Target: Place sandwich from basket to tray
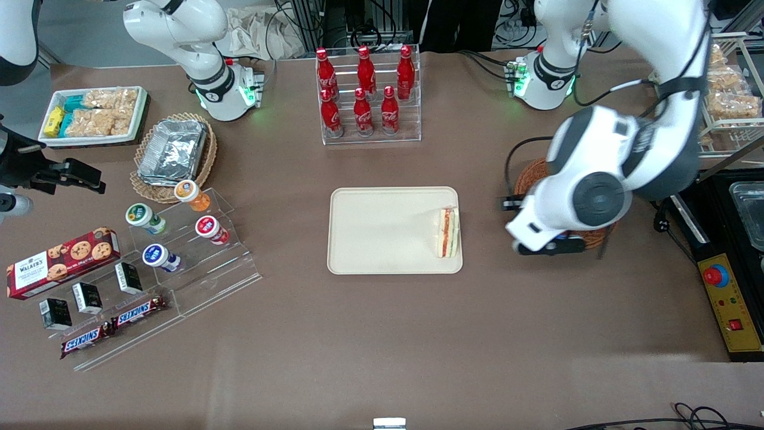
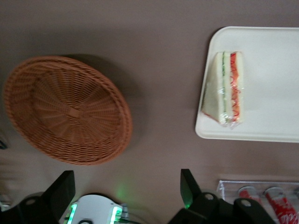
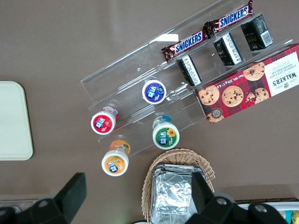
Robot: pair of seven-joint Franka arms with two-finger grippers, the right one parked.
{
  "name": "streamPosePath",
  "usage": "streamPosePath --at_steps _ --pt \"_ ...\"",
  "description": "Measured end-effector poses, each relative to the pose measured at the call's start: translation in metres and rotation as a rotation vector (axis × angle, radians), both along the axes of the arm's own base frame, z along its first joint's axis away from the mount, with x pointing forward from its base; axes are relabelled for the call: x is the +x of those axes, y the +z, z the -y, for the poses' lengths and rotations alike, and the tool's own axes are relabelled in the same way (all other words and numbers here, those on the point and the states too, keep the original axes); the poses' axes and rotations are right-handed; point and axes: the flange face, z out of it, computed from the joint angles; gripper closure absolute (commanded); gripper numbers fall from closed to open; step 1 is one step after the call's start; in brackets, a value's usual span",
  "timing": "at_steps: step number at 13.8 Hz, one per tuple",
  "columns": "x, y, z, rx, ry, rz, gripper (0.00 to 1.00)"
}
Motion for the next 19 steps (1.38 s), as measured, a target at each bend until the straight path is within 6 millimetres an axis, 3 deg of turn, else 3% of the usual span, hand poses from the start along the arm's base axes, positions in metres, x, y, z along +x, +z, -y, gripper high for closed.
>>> streamPosePath --at_steps 3,7,11,15,19 --pt "0.008 0.026 -0.058 0.012 -0.016 0.044 0.00" --pt "0.019 0.043 -0.096 0.012 -0.034 0.124 0.00" --pt "0.026 0.074 -0.132 0.004 0.001 0.243 0.00" --pt "0.025 0.093 -0.189 -0.017 -0.058 0.290 0.00" --pt "0.016 0.118 -0.217 -0.020 -0.054 0.334 0.00"
